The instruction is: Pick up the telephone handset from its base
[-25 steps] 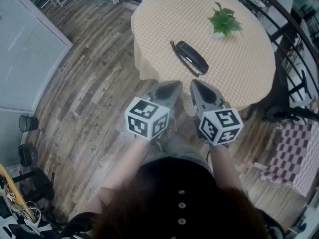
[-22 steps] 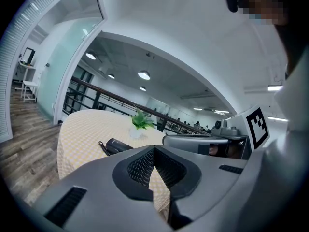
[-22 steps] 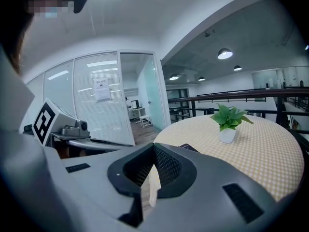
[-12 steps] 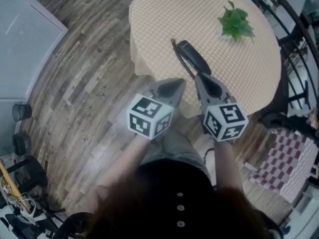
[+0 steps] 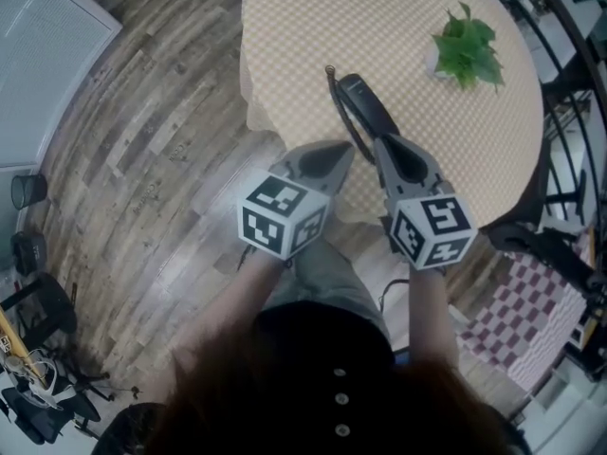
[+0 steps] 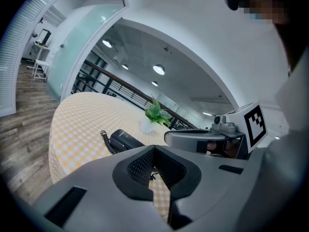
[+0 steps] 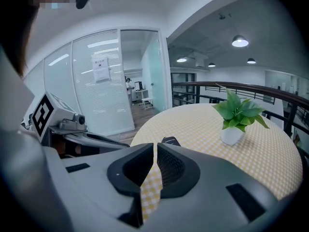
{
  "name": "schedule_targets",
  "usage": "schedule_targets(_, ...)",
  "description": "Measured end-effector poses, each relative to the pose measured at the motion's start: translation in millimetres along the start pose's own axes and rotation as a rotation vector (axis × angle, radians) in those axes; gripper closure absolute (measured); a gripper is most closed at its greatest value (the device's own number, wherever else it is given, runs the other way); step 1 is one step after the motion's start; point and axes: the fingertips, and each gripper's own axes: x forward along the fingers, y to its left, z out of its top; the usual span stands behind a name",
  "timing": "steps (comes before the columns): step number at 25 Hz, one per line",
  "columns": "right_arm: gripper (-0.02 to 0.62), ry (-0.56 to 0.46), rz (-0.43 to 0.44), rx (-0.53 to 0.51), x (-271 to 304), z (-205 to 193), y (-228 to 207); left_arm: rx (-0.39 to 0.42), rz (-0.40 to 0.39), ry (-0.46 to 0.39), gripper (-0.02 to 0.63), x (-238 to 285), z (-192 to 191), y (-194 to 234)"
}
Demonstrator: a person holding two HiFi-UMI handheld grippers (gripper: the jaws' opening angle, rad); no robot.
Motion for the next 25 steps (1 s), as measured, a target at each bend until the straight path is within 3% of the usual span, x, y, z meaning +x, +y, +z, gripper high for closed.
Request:
schedule_targets(7, 0.535, 0.084, 0.014, -0.036, 21, -6, -21, -0.071, 0.012, 0.000, 0.600, 22, -1, 14)
schedule_targets(16, 0.439, 0.229, 0.042, -0.105, 47, -20, -38, -0.075, 0.071, 0.009, 0.600, 40, -2, 35)
schedule_targets(25, 0.393, 0.291, 0.045, -0.142, 65, -28, -48, -0.098, 0.076, 0.031, 0.600, 55, -11, 40)
